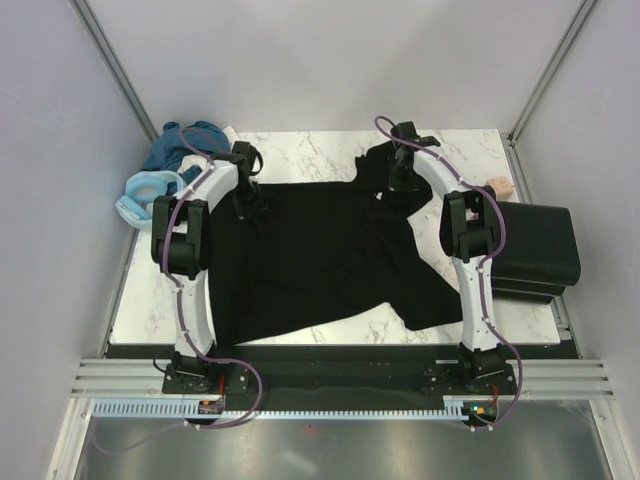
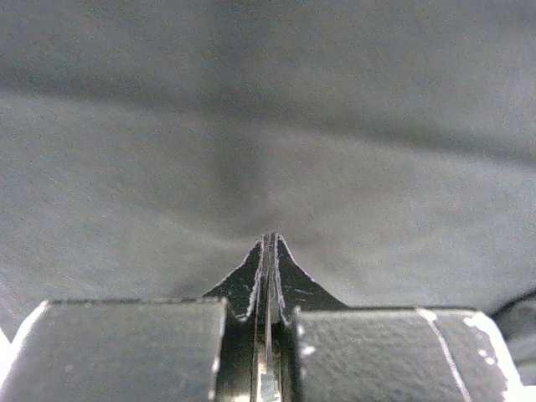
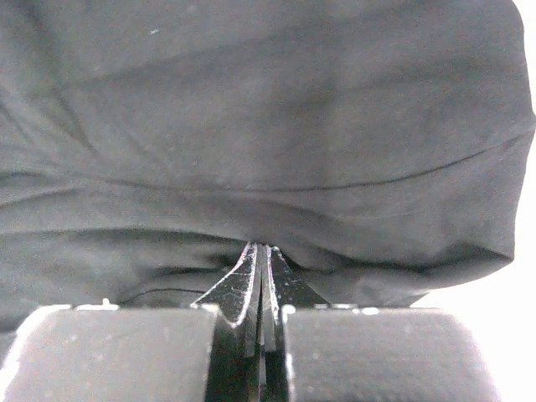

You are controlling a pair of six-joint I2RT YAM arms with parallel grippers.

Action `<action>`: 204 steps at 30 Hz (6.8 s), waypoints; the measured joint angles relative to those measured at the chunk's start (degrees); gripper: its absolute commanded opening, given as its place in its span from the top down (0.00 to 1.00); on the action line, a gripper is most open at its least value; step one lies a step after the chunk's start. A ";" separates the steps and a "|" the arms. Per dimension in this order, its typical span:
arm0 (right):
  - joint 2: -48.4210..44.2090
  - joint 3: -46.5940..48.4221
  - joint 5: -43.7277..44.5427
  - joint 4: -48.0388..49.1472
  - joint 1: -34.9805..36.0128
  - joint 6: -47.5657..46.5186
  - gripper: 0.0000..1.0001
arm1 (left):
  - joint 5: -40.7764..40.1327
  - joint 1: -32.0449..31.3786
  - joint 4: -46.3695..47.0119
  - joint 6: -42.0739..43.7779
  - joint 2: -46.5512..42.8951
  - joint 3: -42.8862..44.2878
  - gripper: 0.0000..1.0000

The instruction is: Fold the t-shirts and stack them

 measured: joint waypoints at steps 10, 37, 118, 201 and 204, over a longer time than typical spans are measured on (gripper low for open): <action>-7.56 -11.93 0.74 -0.83 -4.48 -0.85 0.57 | -0.87 3.34 -1.07 0.24 3.21 6.84 0.96; -0.15 1.88 -2.12 3.98 -4.37 -2.43 0.95 | -0.44 6.95 -4.85 1.36 19.08 30.86 0.98; -48.92 -70.01 1.33 0.57 18.25 8.63 1.00 | 2.56 -0.96 5.20 3.58 -21.05 -36.46 0.98; -43.19 -64.74 10.47 0.48 15.41 15.82 1.00 | 4.76 1.46 7.30 3.67 -17.16 -30.93 0.98; -45.44 -65.55 10.49 -1.11 14.69 16.55 1.00 | 4.85 2.43 7.30 3.67 -17.16 -30.93 0.98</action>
